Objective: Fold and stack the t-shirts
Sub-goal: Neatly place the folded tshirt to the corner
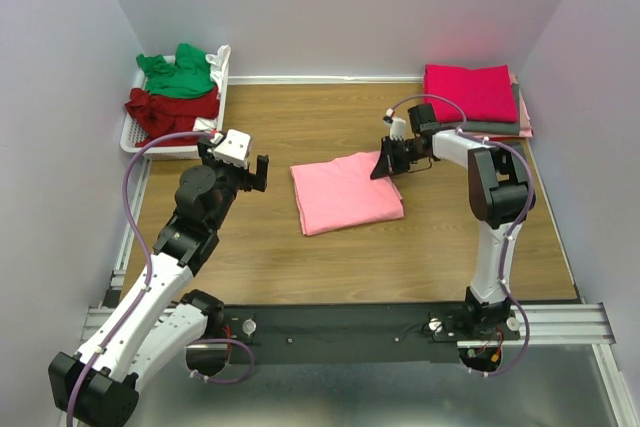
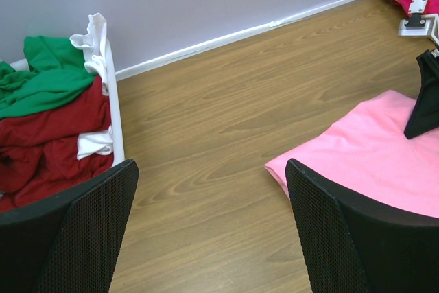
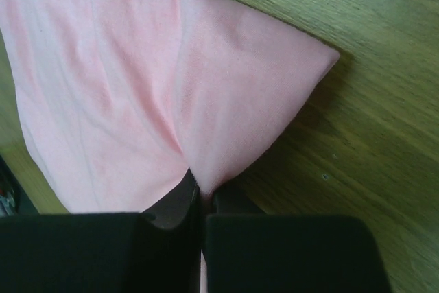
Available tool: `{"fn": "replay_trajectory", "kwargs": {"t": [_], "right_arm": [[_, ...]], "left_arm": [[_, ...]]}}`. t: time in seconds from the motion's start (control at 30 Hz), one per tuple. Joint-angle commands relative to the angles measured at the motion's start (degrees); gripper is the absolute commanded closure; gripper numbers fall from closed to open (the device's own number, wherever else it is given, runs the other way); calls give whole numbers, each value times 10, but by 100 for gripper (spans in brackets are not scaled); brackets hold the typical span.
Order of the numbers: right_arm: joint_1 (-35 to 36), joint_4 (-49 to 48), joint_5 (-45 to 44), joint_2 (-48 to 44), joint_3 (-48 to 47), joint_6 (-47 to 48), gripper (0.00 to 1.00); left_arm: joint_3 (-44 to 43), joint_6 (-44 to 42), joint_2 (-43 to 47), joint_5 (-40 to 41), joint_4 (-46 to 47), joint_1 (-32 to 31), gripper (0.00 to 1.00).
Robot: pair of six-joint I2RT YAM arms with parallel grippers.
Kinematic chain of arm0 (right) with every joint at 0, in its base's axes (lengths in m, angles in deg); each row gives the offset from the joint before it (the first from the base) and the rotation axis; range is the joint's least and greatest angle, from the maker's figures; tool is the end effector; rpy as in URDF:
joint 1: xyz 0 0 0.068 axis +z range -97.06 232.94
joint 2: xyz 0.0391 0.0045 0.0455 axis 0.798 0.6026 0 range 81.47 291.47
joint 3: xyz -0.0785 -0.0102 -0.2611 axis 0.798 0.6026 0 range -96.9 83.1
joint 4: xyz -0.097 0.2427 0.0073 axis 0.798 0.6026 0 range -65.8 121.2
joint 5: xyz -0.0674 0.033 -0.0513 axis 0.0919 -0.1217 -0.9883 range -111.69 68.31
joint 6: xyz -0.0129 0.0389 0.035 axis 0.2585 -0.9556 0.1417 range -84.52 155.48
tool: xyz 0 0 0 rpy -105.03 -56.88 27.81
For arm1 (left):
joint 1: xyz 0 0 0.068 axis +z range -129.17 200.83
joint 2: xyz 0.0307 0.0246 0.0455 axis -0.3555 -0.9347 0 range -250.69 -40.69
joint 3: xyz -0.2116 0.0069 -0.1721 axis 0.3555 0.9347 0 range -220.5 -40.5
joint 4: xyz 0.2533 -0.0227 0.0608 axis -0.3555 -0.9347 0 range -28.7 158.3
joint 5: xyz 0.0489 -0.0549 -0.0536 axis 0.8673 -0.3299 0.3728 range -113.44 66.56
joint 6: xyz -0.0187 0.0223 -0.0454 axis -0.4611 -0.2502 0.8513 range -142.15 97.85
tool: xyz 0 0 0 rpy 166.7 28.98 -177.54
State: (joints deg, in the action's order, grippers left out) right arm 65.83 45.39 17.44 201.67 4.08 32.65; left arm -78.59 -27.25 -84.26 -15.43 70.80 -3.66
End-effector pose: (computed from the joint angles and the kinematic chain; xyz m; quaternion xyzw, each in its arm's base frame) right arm 0.4081 0.1165 0.1356 -0.1599 0.9045 0.3529 0.1784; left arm 0.1727 -0.0731 0.3262 0.1383 0.7118 -0.0657 0.6855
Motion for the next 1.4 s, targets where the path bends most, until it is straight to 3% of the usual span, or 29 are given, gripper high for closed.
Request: {"fn": "replay_trajectory", "kwargs": {"t": [0.0,0.27,0.5,0.83,1.37], "right_arm": [[4,45,-13,15,-12,18,100],[-25,141,61,28,-128,102,100],[-43,215,52,56,-220,148,100],[-44,270,-83,71,-366,183,100],[-48,266,-268,86,-503,201,100]], "left_arm": [[6,-2,4,-14,12,-2,5],[6,-4,7,-12,14,-3,5],[6,-4,8,-14,15,-3,5],[5,-5,9,-17,16,-3,5],[5,-7,2,-21,20,-3,5]]}}
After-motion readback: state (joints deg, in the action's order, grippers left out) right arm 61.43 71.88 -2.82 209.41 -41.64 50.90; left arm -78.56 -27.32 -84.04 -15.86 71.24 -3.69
